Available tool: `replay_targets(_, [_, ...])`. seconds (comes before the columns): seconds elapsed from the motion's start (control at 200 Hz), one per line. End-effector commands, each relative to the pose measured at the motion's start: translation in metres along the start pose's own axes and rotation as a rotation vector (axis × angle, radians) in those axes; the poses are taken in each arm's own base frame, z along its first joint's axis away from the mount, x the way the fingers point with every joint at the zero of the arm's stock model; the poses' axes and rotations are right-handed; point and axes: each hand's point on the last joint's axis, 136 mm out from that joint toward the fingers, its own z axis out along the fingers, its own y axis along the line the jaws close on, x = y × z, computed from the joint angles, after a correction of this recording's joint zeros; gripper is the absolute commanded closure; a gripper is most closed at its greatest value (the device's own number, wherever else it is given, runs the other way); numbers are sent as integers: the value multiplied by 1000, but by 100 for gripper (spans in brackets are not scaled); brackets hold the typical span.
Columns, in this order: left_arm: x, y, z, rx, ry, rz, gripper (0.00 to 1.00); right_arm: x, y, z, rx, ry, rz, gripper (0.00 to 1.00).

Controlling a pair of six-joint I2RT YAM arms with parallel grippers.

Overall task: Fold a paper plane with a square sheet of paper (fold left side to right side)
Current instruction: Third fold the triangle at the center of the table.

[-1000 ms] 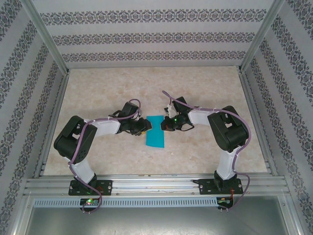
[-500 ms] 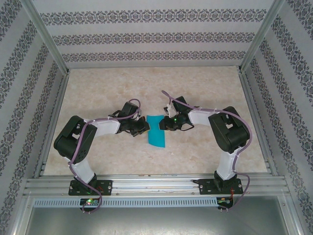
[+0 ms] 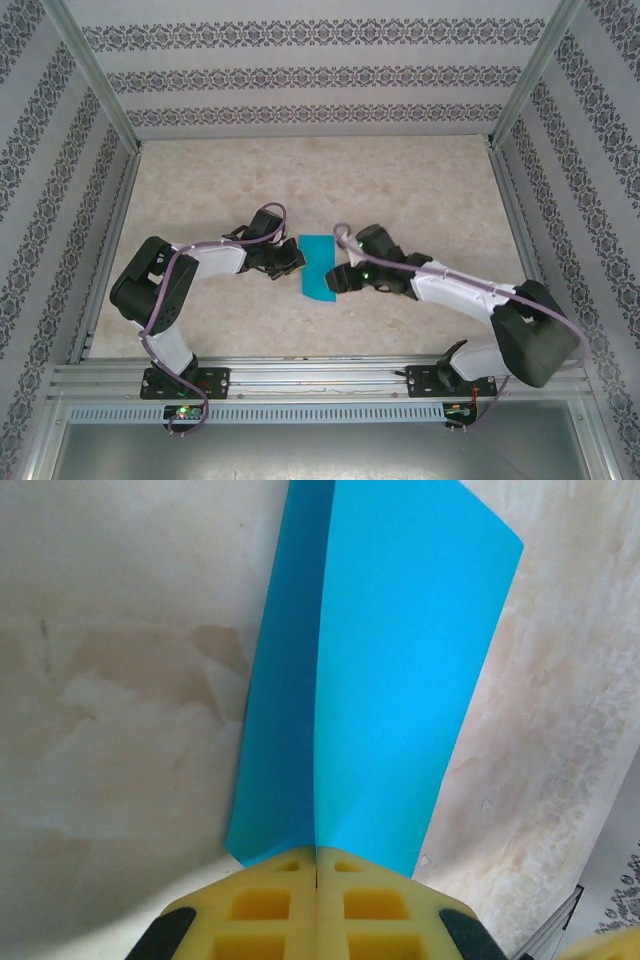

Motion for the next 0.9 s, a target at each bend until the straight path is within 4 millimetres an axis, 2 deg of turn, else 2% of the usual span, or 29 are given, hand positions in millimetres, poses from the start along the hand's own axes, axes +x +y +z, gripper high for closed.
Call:
replay_targets(0.0, [0,-16,-7,14,-13,3,100,5,7,1,94,-65,-164,40])
replay_targets(0.125, [1,-16,-5,12,-7,3,100,16,27,7,126,-82,-317,35])
replay_targets(0.27, [2,-16,-4,15,-3,3,100,22,35,20,168,-47,-424,32])
replay_targets(0.45, [2,-17,-4,15,-2,3,100,12,42,38,202,-22,-496,30])
replay_targets(0.779, [3,-17,-3,19,4,0,100,-5,45,63,235,-19,-542,37])
replay_targets(0.894, [4,-16,-2,14,7,-1,100,-8,45,65,242,-20,-544,45])
